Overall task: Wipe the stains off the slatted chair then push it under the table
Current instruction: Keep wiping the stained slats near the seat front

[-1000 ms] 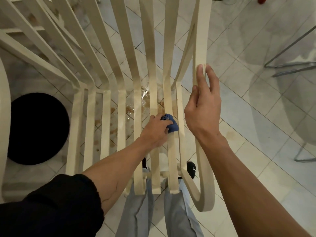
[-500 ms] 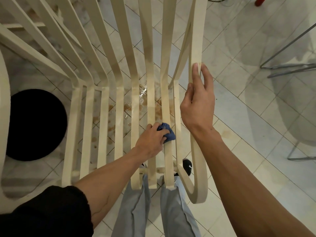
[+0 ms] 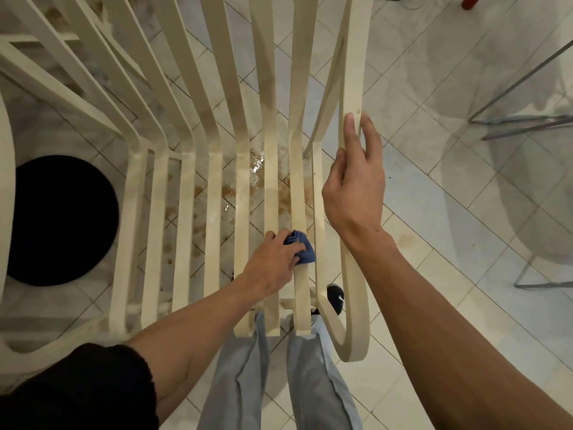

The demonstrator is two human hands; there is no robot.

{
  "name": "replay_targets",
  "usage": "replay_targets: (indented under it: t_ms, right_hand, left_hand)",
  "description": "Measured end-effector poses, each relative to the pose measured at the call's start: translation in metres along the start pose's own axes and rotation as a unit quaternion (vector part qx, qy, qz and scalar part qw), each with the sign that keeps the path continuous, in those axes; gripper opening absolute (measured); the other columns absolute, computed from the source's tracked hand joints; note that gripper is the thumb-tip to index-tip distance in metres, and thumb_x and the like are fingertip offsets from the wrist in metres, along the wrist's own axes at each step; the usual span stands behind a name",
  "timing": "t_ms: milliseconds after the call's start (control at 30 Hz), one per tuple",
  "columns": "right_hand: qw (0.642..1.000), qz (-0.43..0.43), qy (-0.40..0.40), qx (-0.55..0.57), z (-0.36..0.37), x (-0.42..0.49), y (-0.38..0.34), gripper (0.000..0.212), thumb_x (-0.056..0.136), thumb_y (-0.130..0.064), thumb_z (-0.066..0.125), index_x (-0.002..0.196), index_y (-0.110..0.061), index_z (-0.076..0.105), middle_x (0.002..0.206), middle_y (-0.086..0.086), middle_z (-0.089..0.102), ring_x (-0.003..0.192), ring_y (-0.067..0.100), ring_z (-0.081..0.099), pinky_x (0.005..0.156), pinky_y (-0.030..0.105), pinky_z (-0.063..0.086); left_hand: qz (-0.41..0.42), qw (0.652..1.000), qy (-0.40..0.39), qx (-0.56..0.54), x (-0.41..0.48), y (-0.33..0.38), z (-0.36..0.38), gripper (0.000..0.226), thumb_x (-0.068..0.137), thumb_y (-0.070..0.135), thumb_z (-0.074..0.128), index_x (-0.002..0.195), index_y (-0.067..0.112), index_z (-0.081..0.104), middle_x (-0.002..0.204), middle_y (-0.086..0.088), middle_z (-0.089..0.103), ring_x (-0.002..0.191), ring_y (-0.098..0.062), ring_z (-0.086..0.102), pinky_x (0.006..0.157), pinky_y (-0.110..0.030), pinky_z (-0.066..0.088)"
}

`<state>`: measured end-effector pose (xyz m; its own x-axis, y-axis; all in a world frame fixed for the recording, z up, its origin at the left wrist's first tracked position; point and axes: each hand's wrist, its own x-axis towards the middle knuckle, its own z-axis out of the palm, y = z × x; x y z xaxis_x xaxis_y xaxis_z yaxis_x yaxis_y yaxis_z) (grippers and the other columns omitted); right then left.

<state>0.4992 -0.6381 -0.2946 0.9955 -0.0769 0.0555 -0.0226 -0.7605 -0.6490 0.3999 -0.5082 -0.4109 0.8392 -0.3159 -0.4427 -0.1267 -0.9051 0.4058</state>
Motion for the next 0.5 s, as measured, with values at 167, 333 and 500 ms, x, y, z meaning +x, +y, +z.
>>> replay_targets:
  t_ms: [167,333,500]
  right_hand:
    - [1.0,-0.001,-0.007,0.008,0.001,-0.001,0.001,0.051,0.103,-0.012,0.038,0.153,-0.019,0.029,0.159,0.004,0.025,0.1,0.008,0.051,0.079,0.014,0.037]
    - [1.0,0.007,-0.011,0.018,0.001,0.0,0.001,0.052,0.102,-0.012,0.039,0.153,-0.02,0.03,0.159,0.003,0.025,0.089,0.009,0.055,0.076,0.018,0.039]
    - [1.0,0.001,-0.007,0.024,0.002,-0.001,0.002,0.052,0.102,-0.011,0.04,0.152,-0.02,0.031,0.158,0.003,0.027,0.086,0.012,0.058,0.074,0.022,0.045]
  left_hand:
    - [0.024,0.997,-0.053,-0.05,-0.043,0.01,0.017,0.032,0.1,0.025,0.045,0.13,0.027,0.056,0.138,0.001,0.038,0.113,-0.021,0.04,0.102,-0.035,0.037]
    - [0.017,0.995,-0.078,-0.067,-0.039,0.008,0.015,0.032,0.099,0.024,0.047,0.13,0.028,0.057,0.135,0.002,0.039,0.114,-0.02,0.038,0.102,-0.037,0.038]
    - [-0.026,0.998,-0.013,-0.051,-0.013,0.003,0.008,0.032,0.1,0.026,0.045,0.13,0.027,0.055,0.136,0.0,0.039,0.11,-0.022,0.041,0.101,-0.032,0.036]
